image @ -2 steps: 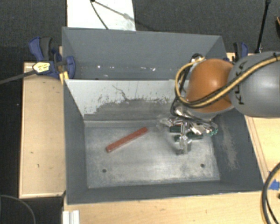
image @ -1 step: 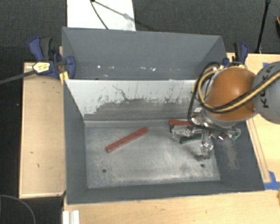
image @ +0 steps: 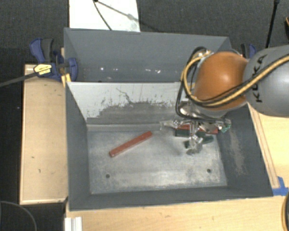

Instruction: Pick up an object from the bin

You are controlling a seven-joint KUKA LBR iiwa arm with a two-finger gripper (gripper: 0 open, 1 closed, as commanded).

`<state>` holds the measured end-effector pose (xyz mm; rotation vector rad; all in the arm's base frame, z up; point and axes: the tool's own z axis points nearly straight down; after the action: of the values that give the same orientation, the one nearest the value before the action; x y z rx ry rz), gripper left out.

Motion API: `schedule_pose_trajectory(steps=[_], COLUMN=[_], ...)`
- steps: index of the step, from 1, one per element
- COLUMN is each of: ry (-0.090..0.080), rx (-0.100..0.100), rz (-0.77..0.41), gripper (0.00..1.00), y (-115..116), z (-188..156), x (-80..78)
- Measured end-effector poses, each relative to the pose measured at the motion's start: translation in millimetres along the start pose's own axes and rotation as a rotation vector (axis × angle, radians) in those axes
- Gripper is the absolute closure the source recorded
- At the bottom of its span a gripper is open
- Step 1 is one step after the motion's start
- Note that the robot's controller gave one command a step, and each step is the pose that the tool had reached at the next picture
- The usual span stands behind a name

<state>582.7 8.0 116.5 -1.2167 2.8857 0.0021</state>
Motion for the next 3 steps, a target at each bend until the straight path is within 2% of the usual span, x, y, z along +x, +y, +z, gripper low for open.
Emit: schedule_pose_trajectory(steps=[1, 2, 3], ry=[0.007, 0.003, 0.005], rx=[-0.007, -0.005, 0.000], rz=[-0.114, -0.286, -0.286], gripper=[0.00, 0.00, 0.00], y=[71, 138, 91], z=[48, 46, 46], x=[-59.3, -102.0, -102.3])
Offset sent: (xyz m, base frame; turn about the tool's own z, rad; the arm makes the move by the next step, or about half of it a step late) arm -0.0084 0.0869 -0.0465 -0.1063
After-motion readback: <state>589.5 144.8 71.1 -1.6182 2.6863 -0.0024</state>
